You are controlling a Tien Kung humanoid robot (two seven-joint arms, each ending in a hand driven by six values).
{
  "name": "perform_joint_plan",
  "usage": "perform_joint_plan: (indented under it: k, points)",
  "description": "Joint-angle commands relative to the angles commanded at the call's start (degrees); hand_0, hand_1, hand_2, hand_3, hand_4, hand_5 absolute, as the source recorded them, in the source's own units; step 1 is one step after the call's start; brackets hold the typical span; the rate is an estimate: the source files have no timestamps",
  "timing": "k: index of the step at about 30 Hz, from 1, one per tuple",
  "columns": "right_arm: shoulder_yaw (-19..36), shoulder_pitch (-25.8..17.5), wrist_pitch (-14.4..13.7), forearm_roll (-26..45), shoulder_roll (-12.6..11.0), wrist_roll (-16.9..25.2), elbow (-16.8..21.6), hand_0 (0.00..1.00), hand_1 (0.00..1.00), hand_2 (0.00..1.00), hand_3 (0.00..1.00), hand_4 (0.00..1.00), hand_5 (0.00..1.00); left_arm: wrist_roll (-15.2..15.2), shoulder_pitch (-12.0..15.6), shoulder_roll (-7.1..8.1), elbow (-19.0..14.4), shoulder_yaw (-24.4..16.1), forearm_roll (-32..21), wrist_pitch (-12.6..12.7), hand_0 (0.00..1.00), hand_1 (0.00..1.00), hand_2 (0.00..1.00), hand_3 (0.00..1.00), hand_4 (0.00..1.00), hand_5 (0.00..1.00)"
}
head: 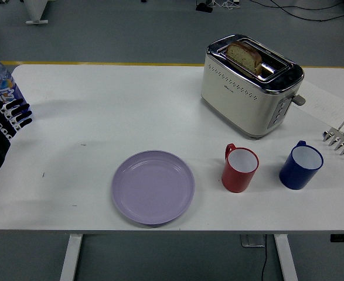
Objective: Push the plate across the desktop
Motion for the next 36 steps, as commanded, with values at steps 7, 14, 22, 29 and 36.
perform_joint_plan:
  k: [7,14,22,29,36]
  points:
    - [0.0,0.2,0.0,0.1,0.0,0.1,0.0,0.635,0.593,0.675,0.749,0.459,0.525,-0.1,-0.3,0.77,1.8,-2.4,-2.0,-0.2,0.769,0.783,0.775,0.727,0.546,0.998]
    - [0.0,0.4,0.0,0.0,-0.1,0.1,0.0,0.635,0.593,0.673,0.749,0.46,0.526,-0.2,0.1,0.68,2.6,-2.9,-2.7,0.1,0.769,0.782,0.773,0.728,0.558,0.998]
    - [0.0,0.6,0.0,0.0,-0.2,0.3,-0.1,0.636,0.593,0.673,0.749,0.459,0.525,-0.3,0.1,0.93,3.0,-2.9,-2.6,0.2,0.767,0.782,0.772,0.727,0.57,0.998]
    - [-0.1,0.6,0.0,0.1,-0.2,0.3,-0.1,0.636,0.593,0.673,0.749,0.459,0.523,-0.4,0.1,0.98,3.3,-3.0,-2.6,0.3,0.768,0.782,0.771,0.727,0.573,0.998]
    - [-0.1,0.5,-0.1,0.2,-0.2,0.2,-0.1,0.636,0.593,0.673,0.749,0.459,0.523,-0.5,0.3,0.97,3.5,-3.0,-2.7,0.5,0.767,0.781,0.77,0.727,0.573,0.998]
